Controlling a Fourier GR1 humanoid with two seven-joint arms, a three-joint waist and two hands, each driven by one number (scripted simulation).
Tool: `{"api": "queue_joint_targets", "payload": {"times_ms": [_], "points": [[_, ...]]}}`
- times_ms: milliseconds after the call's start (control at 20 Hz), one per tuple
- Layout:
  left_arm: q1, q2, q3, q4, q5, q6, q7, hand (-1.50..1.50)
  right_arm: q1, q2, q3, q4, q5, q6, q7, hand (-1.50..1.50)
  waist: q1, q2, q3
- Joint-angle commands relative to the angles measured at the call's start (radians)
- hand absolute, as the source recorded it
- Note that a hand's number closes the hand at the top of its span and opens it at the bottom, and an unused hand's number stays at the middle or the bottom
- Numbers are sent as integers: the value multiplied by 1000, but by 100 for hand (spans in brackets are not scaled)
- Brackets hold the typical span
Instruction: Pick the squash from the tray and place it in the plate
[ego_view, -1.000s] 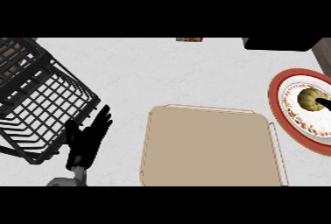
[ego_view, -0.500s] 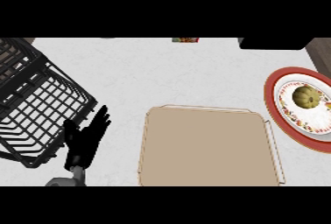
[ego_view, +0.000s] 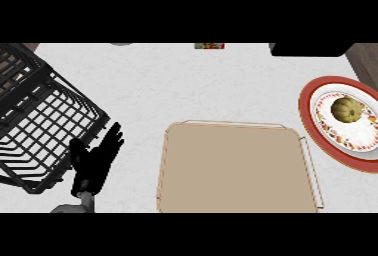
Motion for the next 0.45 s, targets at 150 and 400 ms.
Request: {"api": "queue_joint_targets", "payload": {"times_ms": [150,400], "points": [[76,27,-6,-72,-5,-27,-2,0,99,19,28,-8,27,54,-168,-150,-2,-4,-1],[6,3,22,-14,1,-3,23,0,121,27,31,-3,30,32,-185,-150,-8,-3,-1]]}}
